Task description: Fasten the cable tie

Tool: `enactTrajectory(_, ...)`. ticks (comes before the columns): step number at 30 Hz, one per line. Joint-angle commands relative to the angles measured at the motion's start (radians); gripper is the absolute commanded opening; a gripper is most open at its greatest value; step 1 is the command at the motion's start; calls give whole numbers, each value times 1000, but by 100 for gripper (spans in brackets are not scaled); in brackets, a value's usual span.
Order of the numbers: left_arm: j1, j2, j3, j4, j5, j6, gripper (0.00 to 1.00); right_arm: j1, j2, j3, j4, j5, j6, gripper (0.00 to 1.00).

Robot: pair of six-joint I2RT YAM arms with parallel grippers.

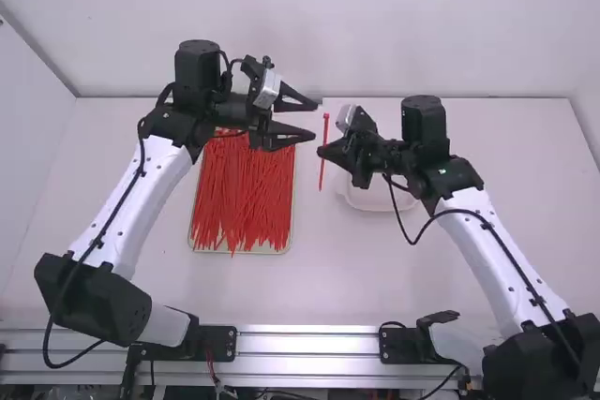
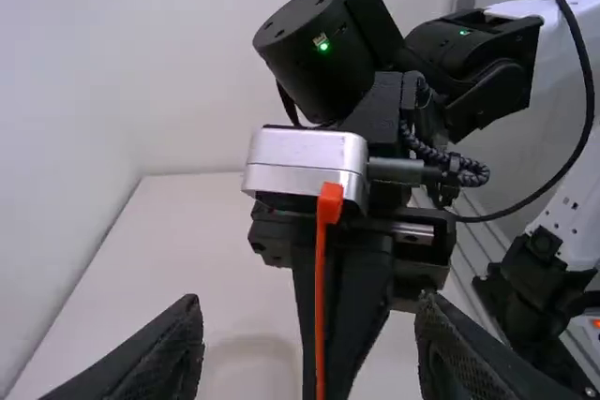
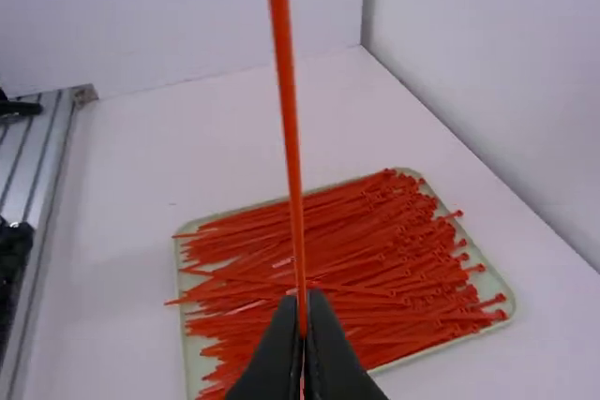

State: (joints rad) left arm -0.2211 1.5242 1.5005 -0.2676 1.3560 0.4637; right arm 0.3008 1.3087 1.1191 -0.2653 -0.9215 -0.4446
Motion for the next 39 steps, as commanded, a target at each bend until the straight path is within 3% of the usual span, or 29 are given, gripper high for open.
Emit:
enactTrajectory(1,-30,0,10,6,-11,-3,57,14,1,30,3,-31,-2,0)
enactTrajectory(6,-56,0,10,7,-39,-2,48,9,0,30,3,-32,-2,0)
enactTrajectory(10,-47,0,10,14,-36,-3,33,8,0,30,-1,-32,-2,0)
enactTrajectory(15,-48,0,10,15,-36,-3,29,3,0,30,-1,-33,-2,0)
enactTrajectory(17,-49,0,11,18,-37,-3,19,1,0,30,-1,-32,-2,0)
enactTrajectory(20,-48,0,11,22,-36,-3,15,1,0,30,-1,-32,-2,0)
enactTrajectory(22,-48,0,11,26,-36,-8,2,1,0,30,-1,-32,-3,0)
enactTrajectory(30,-50,0,11,125,-67,-164,2,1,0,30,-5,-32,-10,0)
enactTrajectory(33,-49,0,11,185,-74,-248,2,1,0,30,-6,-32,-11,16)
enactTrajectory(36,-49,-1,11,259,-74,-332,2,1,0,30,-37,-56,-82,42)
enactTrajectory(37,-49,-1,11,261,-74,-335,2,1,0,30,-39,-59,-87,43)
enactTrajectory(39,-36,-1,11,277,-73,-344,2,1,0,30,-93,-83,-171,77)
